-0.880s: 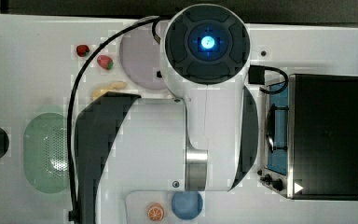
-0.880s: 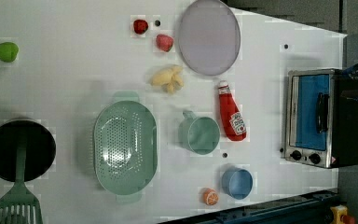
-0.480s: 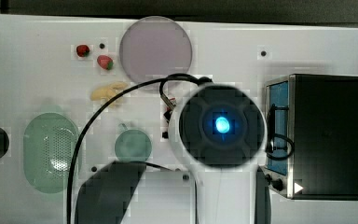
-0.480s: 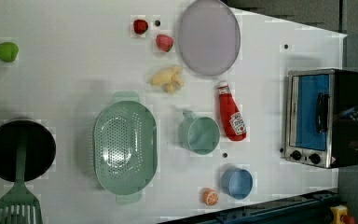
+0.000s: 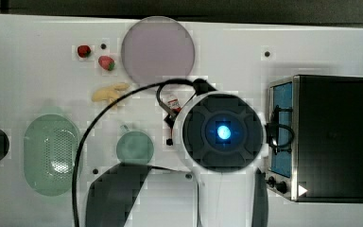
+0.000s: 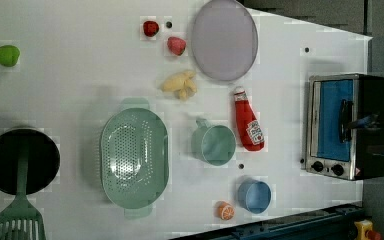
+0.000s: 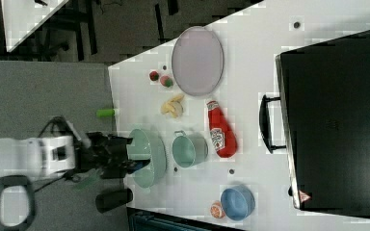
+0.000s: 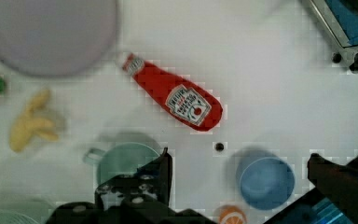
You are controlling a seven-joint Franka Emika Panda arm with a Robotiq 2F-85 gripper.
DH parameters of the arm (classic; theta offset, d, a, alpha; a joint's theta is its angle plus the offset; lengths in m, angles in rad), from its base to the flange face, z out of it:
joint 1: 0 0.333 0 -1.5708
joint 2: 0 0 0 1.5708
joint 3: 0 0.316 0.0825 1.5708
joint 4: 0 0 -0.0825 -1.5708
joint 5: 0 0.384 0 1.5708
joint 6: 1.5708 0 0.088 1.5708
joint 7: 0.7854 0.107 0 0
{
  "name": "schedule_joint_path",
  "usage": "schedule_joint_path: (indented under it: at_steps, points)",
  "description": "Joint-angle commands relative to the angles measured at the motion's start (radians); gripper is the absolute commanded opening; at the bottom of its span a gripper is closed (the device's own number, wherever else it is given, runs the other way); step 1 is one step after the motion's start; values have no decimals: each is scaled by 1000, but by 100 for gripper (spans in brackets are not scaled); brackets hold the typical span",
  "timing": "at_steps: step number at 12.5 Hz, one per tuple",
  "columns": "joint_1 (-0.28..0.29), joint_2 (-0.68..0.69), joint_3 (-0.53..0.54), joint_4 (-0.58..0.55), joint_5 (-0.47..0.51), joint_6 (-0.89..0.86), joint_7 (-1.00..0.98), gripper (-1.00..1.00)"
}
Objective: Pick Ketchup from the table and place it in strainer.
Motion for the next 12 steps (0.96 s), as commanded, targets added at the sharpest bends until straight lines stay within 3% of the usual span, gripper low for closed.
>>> schedule_joint_path:
  at_steps: [1,7,12]
  points:
    - [-3,19,17,-123,12,79,-303,100]
    - [-3,51,49,-344,12,400,-702,100]
    - [-3,213,48,-371,12,617,-804,100]
